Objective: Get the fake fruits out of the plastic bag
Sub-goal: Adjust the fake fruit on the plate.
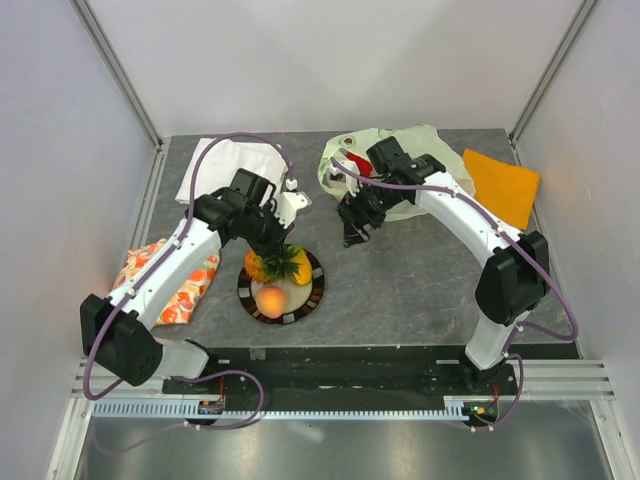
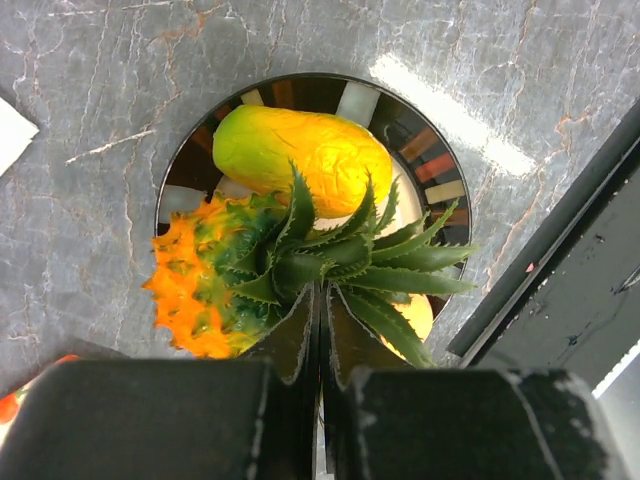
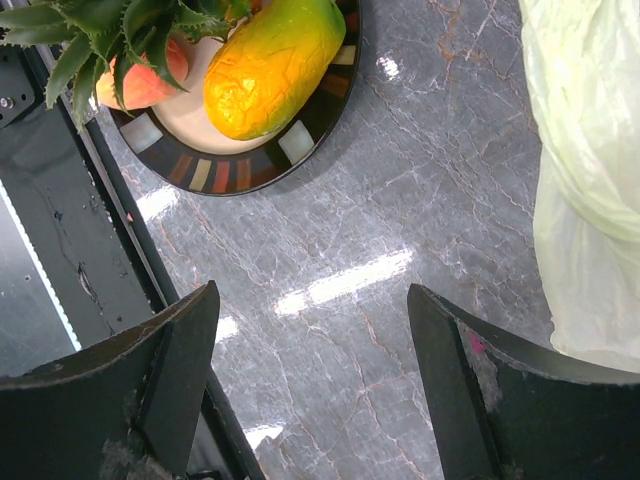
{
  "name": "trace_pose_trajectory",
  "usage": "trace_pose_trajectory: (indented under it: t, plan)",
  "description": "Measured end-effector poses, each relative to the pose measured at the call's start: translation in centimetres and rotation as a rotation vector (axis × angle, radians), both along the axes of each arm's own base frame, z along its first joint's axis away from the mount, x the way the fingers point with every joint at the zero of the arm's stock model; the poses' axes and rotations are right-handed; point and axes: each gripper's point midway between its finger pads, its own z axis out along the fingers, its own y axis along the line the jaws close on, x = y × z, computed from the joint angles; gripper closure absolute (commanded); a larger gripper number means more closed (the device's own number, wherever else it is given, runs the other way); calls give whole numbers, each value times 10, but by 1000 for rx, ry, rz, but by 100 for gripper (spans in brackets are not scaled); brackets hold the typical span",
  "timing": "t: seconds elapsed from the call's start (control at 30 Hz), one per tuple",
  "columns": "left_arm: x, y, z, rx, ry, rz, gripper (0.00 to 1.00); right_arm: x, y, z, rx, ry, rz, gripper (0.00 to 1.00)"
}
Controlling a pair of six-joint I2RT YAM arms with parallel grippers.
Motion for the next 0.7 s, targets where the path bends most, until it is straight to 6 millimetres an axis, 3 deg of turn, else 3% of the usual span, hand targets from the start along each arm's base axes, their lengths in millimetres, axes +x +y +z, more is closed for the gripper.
trace_pose_trajectory:
  t: [0.27,0.43,0.7]
  plan:
    - [11,18,13,-106,6,99,98,2,-1,-1,-10,-6,-7,16]
    - [4,19,22,-231,31,134,98,3,-3,-4,-24,-9,-12,16]
    - [-13,20,-4,-360,127,198,98,8,-10,-23,-90,1,-17,16]
